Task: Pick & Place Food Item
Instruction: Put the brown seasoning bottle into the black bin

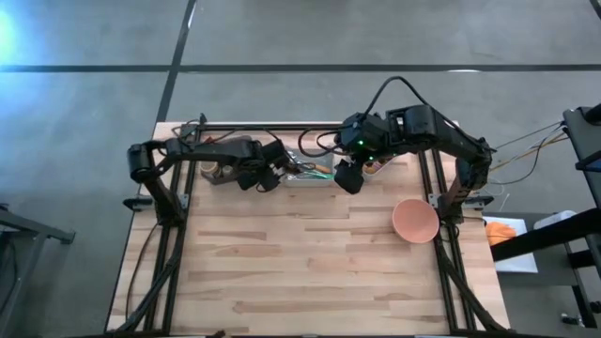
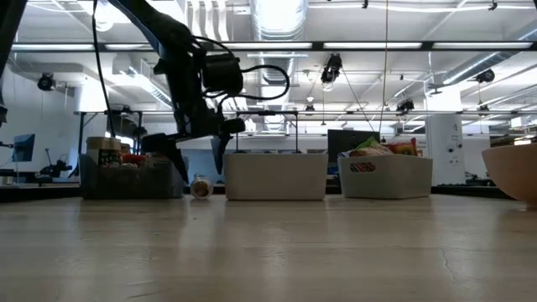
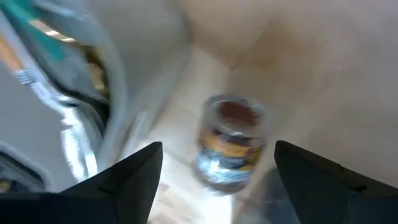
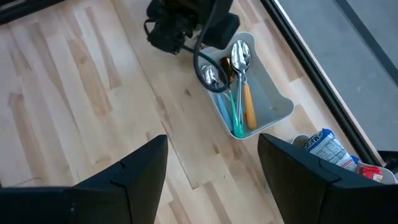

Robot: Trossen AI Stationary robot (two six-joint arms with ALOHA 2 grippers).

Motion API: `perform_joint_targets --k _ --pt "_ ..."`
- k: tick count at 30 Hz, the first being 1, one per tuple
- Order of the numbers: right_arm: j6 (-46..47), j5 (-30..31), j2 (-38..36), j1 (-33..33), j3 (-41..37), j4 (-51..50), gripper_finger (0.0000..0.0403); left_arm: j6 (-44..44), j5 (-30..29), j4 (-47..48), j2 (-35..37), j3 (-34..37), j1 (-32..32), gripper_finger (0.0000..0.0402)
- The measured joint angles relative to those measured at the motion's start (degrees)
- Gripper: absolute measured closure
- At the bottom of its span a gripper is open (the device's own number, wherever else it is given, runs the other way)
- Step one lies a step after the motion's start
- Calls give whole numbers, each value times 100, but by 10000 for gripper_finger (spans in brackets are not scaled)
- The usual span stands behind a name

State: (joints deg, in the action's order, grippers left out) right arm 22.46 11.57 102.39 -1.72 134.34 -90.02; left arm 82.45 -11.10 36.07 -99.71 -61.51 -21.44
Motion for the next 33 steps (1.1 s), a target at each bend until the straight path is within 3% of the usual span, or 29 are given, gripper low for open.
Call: perform_joint_targets --k 18,28,33 --pt "-63 2 0 0 -13 2 156 385 56 -262 -640 -18 -179 96" --pt "-63 0 0 0 -15 1 156 151 80 -323 -640 -3 -159 220" --pt "-63 0 0 20 -15 0 156 33 117 -191 -641 -7 -82 223"
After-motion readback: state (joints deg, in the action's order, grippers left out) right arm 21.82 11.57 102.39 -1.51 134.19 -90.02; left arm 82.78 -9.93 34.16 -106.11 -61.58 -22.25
